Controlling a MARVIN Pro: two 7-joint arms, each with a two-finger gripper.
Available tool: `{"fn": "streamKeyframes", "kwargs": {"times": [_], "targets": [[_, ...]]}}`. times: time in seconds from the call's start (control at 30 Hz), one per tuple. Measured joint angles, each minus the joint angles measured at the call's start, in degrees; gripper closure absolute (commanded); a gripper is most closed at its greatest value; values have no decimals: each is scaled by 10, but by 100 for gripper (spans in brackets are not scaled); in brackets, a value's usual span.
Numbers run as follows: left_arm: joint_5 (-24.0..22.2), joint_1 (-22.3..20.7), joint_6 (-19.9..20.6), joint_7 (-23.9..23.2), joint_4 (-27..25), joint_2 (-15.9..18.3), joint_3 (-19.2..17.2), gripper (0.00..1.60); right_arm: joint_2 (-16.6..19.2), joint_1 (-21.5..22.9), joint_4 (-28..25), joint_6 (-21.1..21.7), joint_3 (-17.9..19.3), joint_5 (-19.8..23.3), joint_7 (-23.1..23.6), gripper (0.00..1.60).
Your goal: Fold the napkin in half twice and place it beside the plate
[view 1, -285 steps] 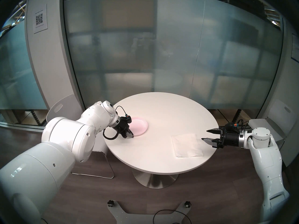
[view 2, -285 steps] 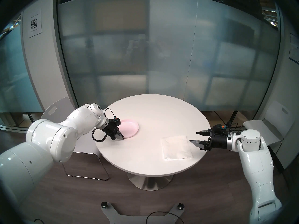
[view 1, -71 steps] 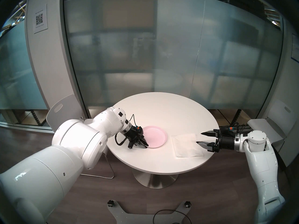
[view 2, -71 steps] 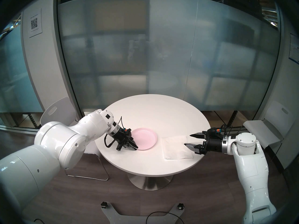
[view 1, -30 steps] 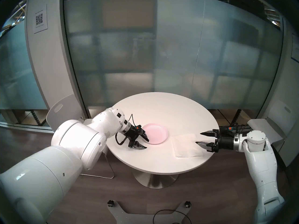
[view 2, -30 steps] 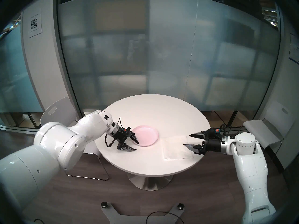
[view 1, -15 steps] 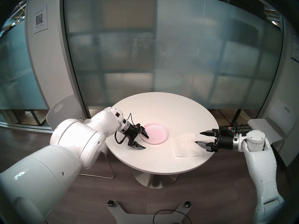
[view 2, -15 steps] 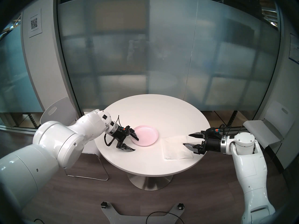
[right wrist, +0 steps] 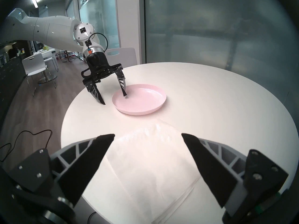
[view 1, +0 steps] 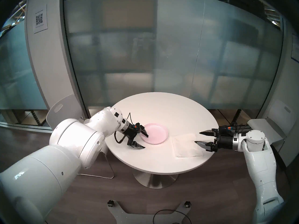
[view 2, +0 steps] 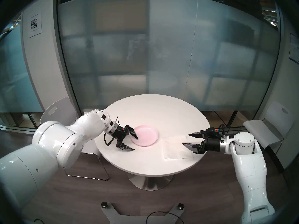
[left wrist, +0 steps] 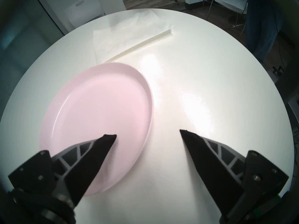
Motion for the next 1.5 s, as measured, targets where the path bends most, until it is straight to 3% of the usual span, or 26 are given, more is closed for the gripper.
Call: {"fn": "streamKeyframes", "kwargs": {"times": [1.1,1.5], "targets": [[-5,7,-47,47,-3,15,6,0,-7,0,4,-3,0,-5,4,0],[1,-2,-64,66,2,48,7,0,-11,0,6,-4,0,-9,6,0]]}}
